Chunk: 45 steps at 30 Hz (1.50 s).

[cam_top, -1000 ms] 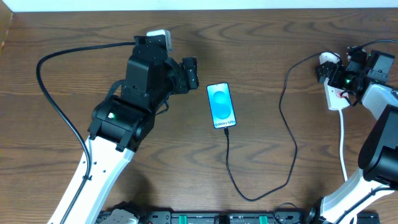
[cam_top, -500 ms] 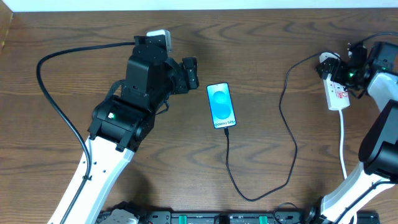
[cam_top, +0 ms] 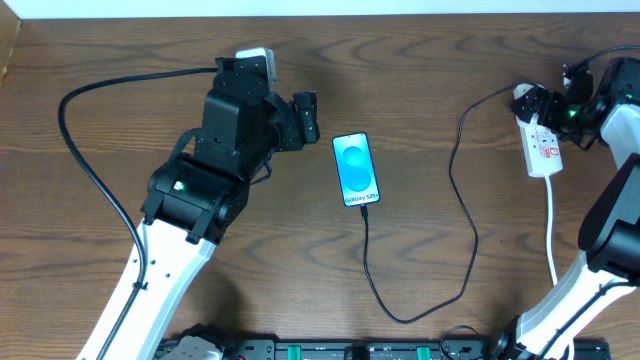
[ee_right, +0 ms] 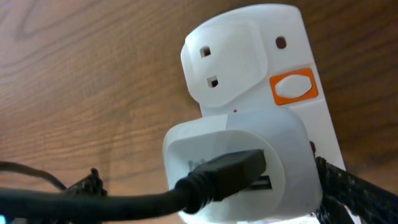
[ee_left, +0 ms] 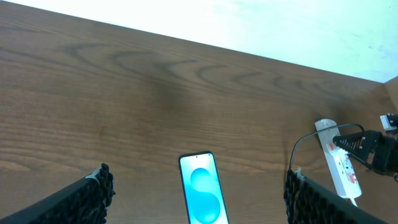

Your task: Plug charger to phone and switch on socket

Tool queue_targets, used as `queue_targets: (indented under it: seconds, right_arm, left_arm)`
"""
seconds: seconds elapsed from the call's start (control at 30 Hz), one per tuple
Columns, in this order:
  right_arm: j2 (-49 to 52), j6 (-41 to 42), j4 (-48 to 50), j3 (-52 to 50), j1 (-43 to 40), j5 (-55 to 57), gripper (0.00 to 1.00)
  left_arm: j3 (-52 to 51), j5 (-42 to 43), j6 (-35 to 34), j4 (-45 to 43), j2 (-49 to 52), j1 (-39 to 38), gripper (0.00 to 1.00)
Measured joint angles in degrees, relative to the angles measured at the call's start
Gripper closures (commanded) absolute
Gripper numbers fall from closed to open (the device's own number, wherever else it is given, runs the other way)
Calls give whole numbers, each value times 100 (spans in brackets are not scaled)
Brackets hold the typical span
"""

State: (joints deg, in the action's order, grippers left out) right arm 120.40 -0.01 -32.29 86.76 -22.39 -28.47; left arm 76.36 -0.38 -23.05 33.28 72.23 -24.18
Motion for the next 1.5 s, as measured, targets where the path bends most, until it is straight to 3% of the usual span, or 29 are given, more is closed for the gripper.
queue_targets:
  seconds: [0.23, 0.83, 1.5]
  right_arm:
    - [186, 20, -544, 485, -22, -20, 1]
    - [190, -214, -973, 595, -22, 105, 1]
    - [188, -278, -929, 542, 35, 439, 1]
  left_arm:
    - [0, 0, 0, 0, 2, 0, 11]
    - [0, 0, 0, 0, 2, 0, 11]
    - [0, 0, 0, 0, 0, 0, 11]
